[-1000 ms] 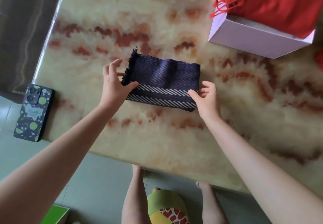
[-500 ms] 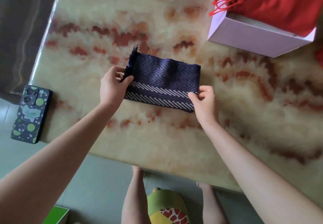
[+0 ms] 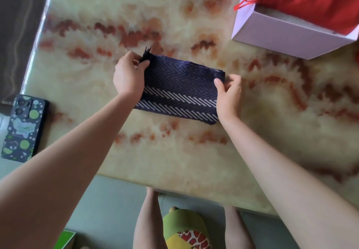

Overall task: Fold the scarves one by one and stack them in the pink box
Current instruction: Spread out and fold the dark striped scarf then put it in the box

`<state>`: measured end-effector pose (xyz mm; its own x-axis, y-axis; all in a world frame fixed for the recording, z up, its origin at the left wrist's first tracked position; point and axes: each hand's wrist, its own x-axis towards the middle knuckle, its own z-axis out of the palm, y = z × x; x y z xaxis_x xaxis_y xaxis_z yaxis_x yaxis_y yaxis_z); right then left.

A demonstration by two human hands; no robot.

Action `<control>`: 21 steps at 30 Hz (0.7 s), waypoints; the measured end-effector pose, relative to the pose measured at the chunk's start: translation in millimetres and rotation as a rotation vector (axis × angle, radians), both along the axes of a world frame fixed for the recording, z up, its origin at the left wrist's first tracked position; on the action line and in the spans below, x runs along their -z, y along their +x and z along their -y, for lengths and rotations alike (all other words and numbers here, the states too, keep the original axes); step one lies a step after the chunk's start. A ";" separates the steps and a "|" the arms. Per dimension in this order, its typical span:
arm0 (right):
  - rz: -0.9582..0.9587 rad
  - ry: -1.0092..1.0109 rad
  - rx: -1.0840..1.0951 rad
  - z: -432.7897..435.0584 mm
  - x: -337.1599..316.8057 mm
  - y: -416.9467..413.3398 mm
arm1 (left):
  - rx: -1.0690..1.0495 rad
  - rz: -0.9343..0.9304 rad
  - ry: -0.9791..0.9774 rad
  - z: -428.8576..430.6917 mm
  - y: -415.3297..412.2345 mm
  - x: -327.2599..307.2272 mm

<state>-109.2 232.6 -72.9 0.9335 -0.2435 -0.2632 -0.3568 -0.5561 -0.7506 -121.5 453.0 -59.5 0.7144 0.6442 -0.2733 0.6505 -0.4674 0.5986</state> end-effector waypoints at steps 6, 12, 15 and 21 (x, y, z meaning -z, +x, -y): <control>0.303 -0.250 -0.589 1.6 -6.3 -43.4 | 0.684 0.189 0.314 4.1 -42.0 -1.0; 0.106 -0.514 -0.793 13.1 26.2 -54.7 | 0.945 -0.127 0.388 -10.5 -78.0 29.9; 0.080 -0.404 -0.788 10.5 18.9 -51.5 | 0.895 -0.106 0.284 -10.2 -76.2 26.4; -0.153 0.079 -0.078 15.5 -14.7 -37.7 | 0.431 -0.075 -0.057 -12.5 -63.3 -6.5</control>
